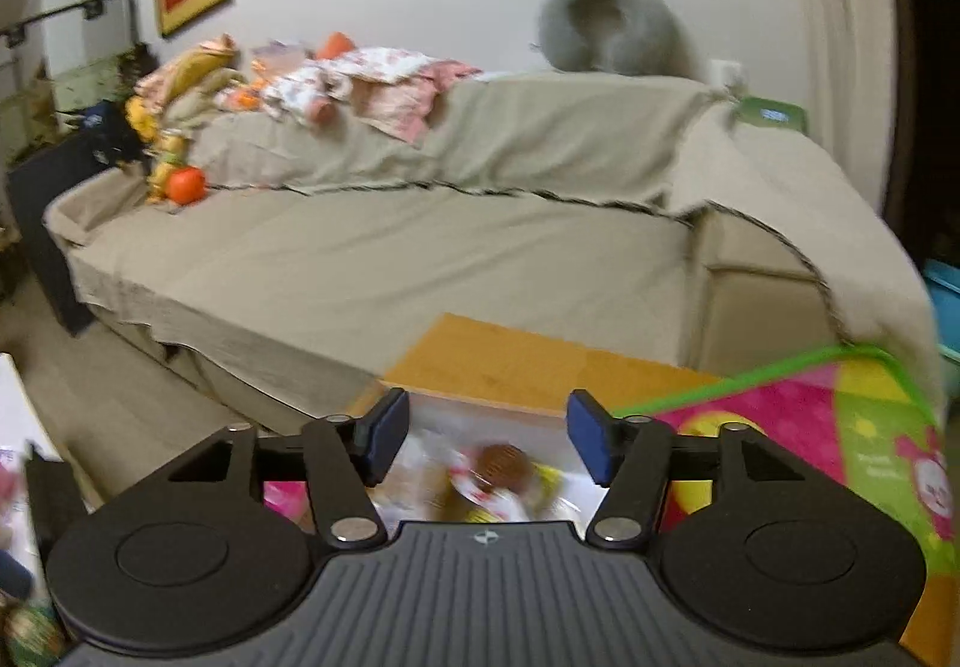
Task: Organize objects
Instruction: 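Move the right gripper back to the loose snacks on the mat, then grasp the long brown bar packet with barcode using the right gripper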
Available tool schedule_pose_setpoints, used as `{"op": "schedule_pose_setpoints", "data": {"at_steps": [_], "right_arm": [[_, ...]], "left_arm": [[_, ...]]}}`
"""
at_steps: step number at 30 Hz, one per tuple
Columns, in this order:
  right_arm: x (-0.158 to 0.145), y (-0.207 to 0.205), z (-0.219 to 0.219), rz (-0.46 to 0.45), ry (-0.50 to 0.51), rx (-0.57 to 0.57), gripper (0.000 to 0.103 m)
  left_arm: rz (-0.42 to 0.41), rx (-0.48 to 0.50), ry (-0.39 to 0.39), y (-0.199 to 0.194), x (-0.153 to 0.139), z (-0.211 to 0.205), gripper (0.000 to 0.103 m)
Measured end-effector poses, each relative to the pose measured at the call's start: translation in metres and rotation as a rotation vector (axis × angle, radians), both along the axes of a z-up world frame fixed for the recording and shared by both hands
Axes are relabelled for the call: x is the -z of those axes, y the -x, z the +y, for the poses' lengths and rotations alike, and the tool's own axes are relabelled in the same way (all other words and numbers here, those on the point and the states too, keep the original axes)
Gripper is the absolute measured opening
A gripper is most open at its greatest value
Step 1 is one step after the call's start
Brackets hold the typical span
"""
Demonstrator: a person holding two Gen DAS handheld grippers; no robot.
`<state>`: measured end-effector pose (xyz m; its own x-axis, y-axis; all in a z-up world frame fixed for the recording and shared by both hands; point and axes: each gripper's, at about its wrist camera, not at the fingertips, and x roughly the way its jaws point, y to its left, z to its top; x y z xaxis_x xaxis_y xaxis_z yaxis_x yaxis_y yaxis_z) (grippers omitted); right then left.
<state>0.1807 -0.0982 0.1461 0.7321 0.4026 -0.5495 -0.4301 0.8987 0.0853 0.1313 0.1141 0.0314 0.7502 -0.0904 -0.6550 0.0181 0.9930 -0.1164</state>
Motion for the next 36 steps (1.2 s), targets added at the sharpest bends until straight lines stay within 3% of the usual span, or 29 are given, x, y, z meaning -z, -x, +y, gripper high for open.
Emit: {"op": "schedule_pose_setpoints", "data": {"at_steps": [10, 17, 25, 36], "right_arm": [[0.049, 0.038, -0.089, 0.050, 0.103, 0.182, 0.075], [0.096, 0.077, -0.144, 0.062, 0.279, 0.332, 0.080], [0.122, 0.081, -0.169, 0.152, 0.191, 0.401, 0.080], [0.116, 0.054, -0.147, 0.099, 0.185, 0.308, 0.079]], "left_arm": [[0.001, 0.001, -0.002, 0.001, 0.000, 0.000, 0.018], [0.001, 0.001, -0.002, 0.001, 0.000, 0.000, 0.018], [0.003, 0.002, -0.006, 0.001, 0.000, 0.000, 0.018], [0.003, 0.002, -0.006, 0.001, 0.000, 0.000, 0.018]]}}
